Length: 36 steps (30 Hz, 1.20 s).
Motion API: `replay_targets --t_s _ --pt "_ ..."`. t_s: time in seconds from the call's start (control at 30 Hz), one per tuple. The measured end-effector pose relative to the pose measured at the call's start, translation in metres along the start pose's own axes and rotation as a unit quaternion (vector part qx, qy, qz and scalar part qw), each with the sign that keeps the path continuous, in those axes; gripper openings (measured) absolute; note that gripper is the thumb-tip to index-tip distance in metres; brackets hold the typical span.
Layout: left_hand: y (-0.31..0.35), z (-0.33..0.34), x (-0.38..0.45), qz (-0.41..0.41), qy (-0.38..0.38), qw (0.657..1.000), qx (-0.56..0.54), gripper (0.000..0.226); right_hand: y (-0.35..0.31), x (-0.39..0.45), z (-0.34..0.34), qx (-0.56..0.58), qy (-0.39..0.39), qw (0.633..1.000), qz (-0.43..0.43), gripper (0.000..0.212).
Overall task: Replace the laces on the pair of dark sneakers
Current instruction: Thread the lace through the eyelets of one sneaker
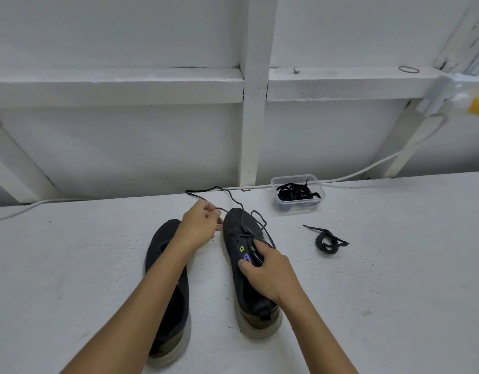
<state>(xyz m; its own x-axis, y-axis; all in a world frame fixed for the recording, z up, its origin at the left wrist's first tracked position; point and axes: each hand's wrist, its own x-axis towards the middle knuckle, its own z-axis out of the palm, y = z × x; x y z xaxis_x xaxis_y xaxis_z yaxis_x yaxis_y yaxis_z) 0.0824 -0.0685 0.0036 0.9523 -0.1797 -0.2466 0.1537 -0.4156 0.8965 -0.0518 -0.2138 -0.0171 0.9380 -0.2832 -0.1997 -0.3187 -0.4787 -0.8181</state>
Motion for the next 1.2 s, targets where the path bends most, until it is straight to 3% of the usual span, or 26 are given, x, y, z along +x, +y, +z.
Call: replay_targets --t_s 0.1,0.27,0.43,0.5,0.57,0.63,0.73,0.8,0.87,0.97,1.03,1.13,1.2 --pt "-0.007 0.005 -0.008 -0.019 -0.099 0.994 0.049 0.016 0.0 0.0 0.0 0.007 0.003 1.0 -0.001 0.014" --pt "-0.012 0.008 -0.009 0.025 -0.051 0.996 0.071 0.006 0.0 0.001 0.0 0.005 0.004 1.0 0.0 0.015" --pt "-0.004 -0.002 0.003 -0.019 0.171 0.982 -0.08 0.014 0.001 0.0 0.0 0.014 -0.003 1.0 0.005 0.022" --pt "-0.007 -0.003 0.002 -0.042 0.12 0.99 -0.067 0.024 0.001 0.001 0.001 0.013 -0.003 1.0 0.006 0.028" --pt "-0.011 0.002 -0.005 -0.08 0.002 0.997 -0.017 0.033 0.0 0.001 0.001 0.008 -0.001 1.0 0.006 0.032" --pt "-0.015 0.009 -0.012 -0.077 -0.07 0.994 0.014 0.033 0.002 0.002 0.001 0.004 0.002 1.0 0.002 0.023" --pt "-0.014 0.019 -0.016 -0.01 -0.01 0.998 0.06 0.016 0.003 0.003 0.002 -0.001 0.004 1.0 -0.003 0.017" --pt "-0.01 0.02 -0.016 0.015 0.028 0.996 0.087 0.016 0.004 0.004 0.002 -0.001 0.01 1.0 -0.007 0.019" --pt "-0.007 0.016 -0.012 0.022 0.115 0.992 0.036 0.017 0.004 0.004 0.003 -0.004 0.014 1.0 -0.008 0.026" --pt "0.0 0.002 -0.008 -0.024 0.248 0.962 -0.113 0.015 0.005 0.004 0.002 -0.006 0.014 1.0 -0.006 0.046" --pt "-0.004 -0.002 -0.01 -0.07 0.181 0.972 -0.13 0.022 0.006 0.005 0.002 -0.016 0.008 1.0 -0.008 0.046" --pt "-0.009 0.003 -0.02 -0.099 -0.043 0.994 -0.036 0.031 0.005 0.006 0.002 -0.027 0.011 1.0 -0.007 0.038" --pt "-0.013 0.011 -0.023 -0.051 -0.069 0.996 0.014 0.025 0.004 0.006 0.003 -0.033 0.01 0.999 -0.005 0.039"
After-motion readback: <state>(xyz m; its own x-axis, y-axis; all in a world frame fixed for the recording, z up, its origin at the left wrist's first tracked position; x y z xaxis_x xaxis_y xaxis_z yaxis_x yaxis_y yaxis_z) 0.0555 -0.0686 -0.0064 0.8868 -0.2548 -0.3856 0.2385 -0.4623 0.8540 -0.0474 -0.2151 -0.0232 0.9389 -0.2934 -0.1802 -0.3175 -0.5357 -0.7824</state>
